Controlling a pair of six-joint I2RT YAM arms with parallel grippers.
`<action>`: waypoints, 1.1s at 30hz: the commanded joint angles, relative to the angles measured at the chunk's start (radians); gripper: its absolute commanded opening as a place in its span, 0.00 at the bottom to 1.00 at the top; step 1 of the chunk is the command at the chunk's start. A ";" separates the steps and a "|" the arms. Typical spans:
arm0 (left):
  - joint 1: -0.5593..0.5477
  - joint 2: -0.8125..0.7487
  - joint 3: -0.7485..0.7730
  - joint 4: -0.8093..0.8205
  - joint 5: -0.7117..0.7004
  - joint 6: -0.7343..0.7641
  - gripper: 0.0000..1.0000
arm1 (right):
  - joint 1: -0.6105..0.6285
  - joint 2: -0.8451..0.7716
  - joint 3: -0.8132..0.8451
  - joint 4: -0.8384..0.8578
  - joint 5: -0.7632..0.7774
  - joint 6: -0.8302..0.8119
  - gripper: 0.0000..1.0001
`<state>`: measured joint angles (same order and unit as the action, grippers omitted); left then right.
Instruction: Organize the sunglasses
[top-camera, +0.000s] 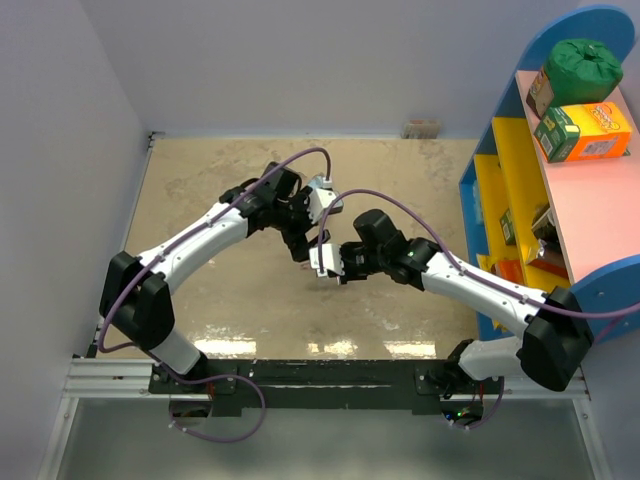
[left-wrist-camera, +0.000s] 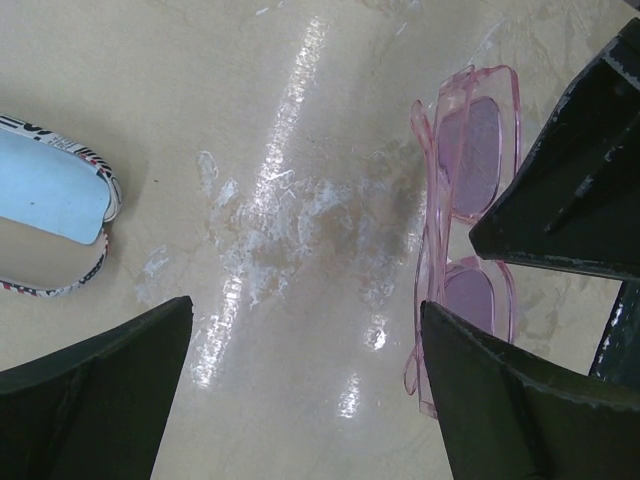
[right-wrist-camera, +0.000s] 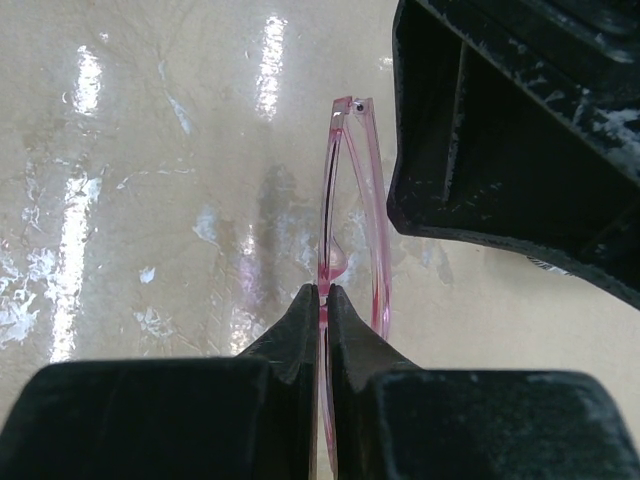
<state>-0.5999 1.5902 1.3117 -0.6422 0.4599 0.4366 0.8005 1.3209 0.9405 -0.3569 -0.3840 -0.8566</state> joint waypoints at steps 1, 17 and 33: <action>0.017 -0.050 0.041 0.012 -0.032 -0.021 1.00 | -0.001 -0.048 0.004 0.044 0.008 -0.005 0.00; 0.221 -0.233 -0.066 0.122 -0.046 -0.064 1.00 | -0.003 -0.019 0.018 0.003 -0.006 -0.018 0.00; 0.287 -0.249 -0.054 0.059 0.048 -0.015 1.00 | -0.001 0.082 0.084 -0.171 -0.099 -0.087 0.00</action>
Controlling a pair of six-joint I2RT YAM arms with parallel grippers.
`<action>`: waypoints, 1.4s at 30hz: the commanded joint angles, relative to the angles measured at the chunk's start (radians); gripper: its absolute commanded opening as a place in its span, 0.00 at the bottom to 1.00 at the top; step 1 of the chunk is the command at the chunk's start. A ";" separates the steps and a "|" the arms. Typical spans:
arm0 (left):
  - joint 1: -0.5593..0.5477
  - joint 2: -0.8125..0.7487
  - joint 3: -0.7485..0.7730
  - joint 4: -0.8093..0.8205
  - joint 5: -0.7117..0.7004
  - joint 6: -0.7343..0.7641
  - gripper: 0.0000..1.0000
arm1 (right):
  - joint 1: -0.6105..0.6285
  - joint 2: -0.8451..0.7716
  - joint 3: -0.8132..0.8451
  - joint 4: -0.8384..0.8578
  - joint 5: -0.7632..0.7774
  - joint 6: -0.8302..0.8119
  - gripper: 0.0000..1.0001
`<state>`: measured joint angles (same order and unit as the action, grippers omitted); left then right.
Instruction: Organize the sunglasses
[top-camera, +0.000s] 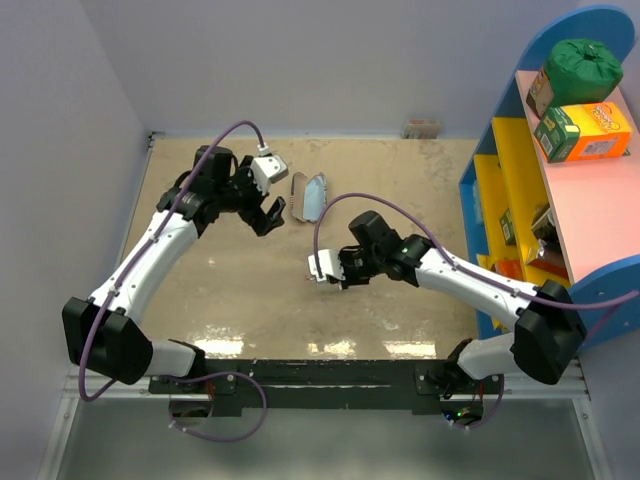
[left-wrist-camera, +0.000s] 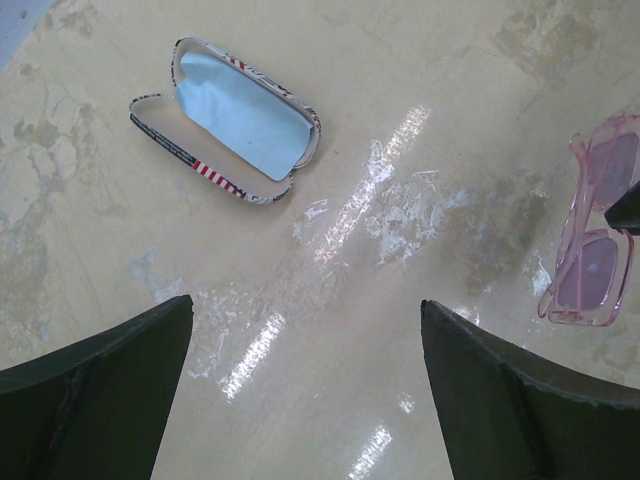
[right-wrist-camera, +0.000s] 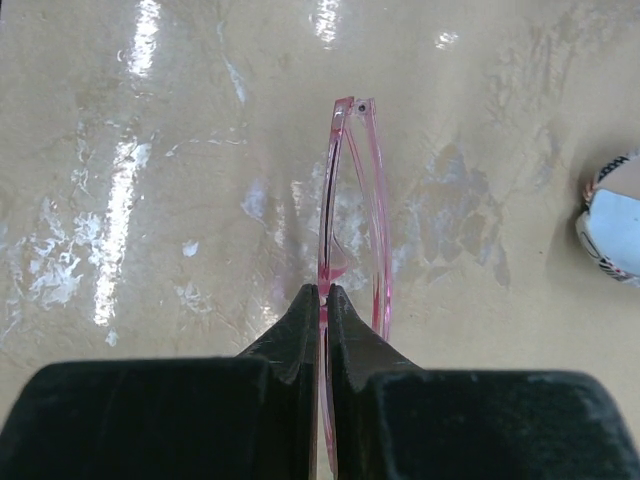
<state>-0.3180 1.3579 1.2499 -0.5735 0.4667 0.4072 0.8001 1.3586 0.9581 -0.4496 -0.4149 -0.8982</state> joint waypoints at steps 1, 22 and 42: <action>0.005 -0.016 0.009 -0.011 0.038 0.016 1.00 | -0.002 0.057 0.074 -0.092 -0.076 -0.050 0.00; 0.005 -0.075 -0.072 -0.023 0.004 0.041 1.00 | 0.040 0.264 0.134 -0.265 -0.140 -0.143 0.00; 0.005 -0.134 -0.130 -0.012 0.026 0.041 1.00 | 0.045 0.297 0.133 -0.230 -0.102 -0.116 0.25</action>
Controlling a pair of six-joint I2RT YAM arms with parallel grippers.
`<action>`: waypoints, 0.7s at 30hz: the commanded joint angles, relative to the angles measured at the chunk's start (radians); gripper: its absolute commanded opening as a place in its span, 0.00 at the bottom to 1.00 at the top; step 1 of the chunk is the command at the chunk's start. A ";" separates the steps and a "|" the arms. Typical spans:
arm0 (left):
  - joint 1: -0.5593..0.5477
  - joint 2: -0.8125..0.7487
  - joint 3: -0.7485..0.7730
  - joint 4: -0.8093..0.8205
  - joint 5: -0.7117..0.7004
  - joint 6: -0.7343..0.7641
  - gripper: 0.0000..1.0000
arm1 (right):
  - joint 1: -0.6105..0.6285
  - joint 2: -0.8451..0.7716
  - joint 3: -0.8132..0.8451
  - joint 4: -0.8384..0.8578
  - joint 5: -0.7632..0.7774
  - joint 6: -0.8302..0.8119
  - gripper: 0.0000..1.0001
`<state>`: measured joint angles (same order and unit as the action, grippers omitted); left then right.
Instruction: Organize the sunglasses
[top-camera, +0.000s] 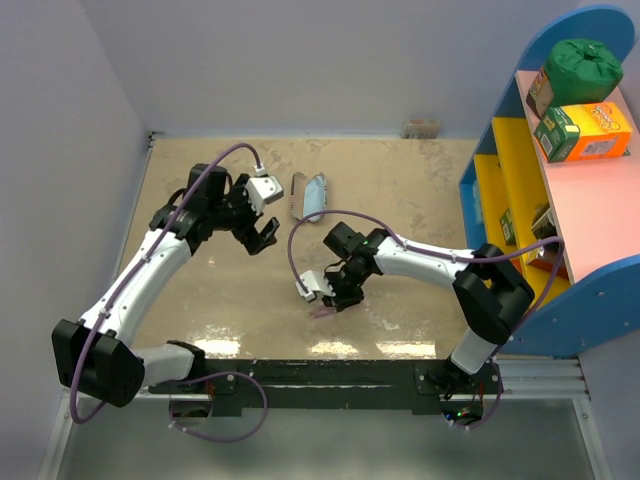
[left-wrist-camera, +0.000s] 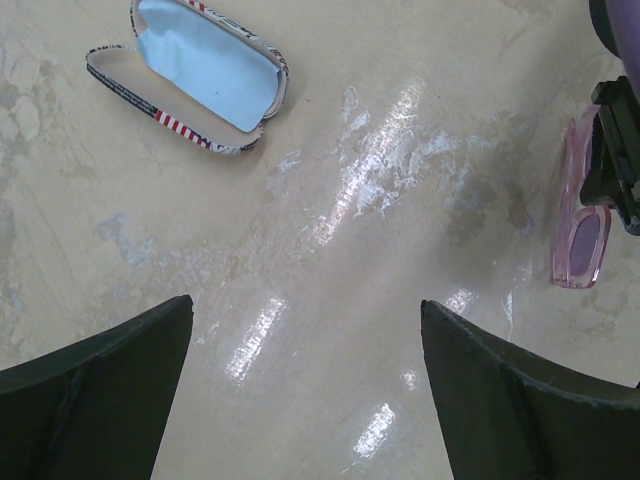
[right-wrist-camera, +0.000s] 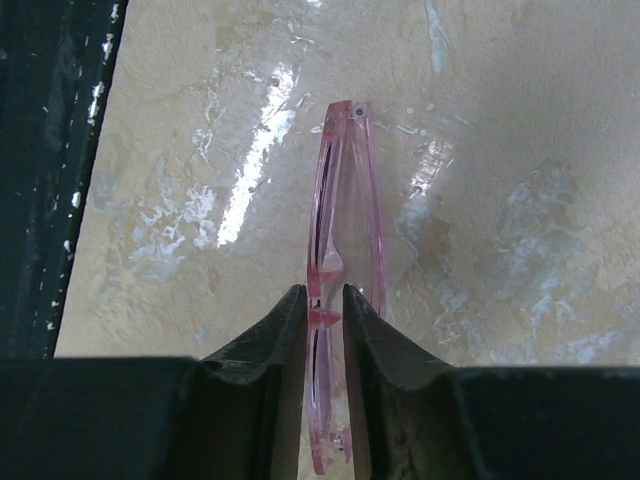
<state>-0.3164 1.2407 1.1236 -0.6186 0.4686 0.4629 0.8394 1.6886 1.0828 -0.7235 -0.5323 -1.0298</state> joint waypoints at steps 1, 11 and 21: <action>0.004 -0.020 -0.004 0.034 0.022 -0.017 1.00 | 0.006 -0.036 0.006 0.047 0.018 0.017 0.26; 0.004 -0.020 -0.018 0.045 0.025 -0.023 1.00 | 0.004 -0.087 -0.020 0.121 0.061 0.050 0.36; 0.004 -0.018 -0.027 0.049 0.025 -0.026 1.00 | 0.006 -0.133 -0.040 0.180 0.110 0.076 0.46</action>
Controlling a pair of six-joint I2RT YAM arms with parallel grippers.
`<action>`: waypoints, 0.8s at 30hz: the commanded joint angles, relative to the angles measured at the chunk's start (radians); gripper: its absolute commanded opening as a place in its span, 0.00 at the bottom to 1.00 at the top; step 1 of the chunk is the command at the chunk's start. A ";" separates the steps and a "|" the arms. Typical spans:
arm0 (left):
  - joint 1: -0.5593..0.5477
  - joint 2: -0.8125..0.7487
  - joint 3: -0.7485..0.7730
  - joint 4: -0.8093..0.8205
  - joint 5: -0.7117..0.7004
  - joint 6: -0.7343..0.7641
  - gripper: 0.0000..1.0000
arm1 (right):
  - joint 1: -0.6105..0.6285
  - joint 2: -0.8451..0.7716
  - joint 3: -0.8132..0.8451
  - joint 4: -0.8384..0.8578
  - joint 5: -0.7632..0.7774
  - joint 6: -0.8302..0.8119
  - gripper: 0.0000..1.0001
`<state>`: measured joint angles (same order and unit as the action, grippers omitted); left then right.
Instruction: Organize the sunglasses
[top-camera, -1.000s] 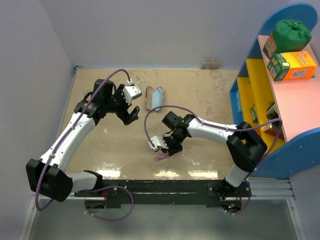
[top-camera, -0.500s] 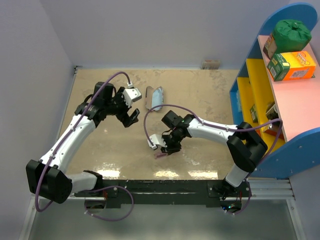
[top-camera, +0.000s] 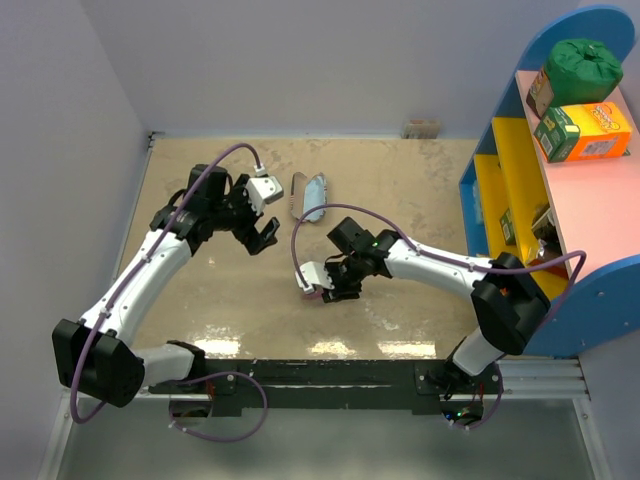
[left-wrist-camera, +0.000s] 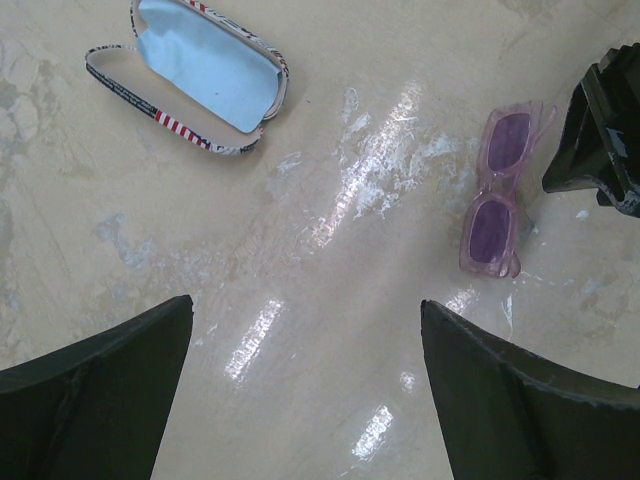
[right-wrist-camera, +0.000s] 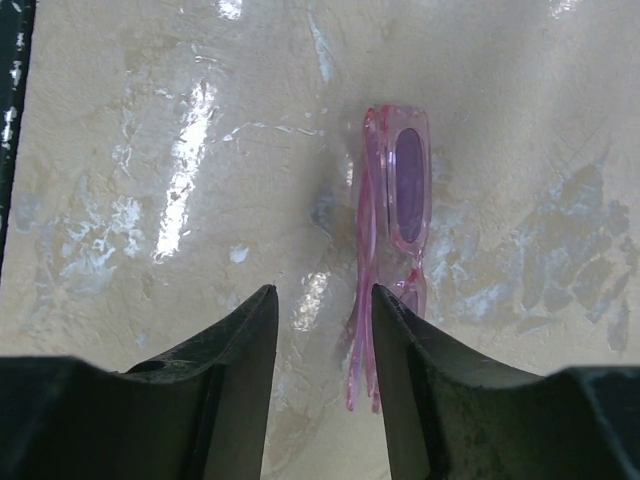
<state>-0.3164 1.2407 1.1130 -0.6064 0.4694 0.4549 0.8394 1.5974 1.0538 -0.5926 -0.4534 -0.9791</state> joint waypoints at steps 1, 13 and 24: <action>0.004 -0.018 -0.018 0.037 0.023 -0.018 1.00 | 0.006 -0.050 -0.014 0.065 0.036 0.026 0.46; 0.004 -0.024 -0.021 0.024 0.002 -0.002 1.00 | 0.006 -0.021 -0.026 0.129 0.119 0.069 0.65; 0.004 -0.066 -0.073 -0.006 -0.051 0.028 1.00 | 0.006 0.013 -0.035 0.178 0.214 0.099 0.53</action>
<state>-0.3164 1.2087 1.0660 -0.6186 0.4442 0.4660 0.8394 1.6127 1.0203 -0.4709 -0.2974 -0.9115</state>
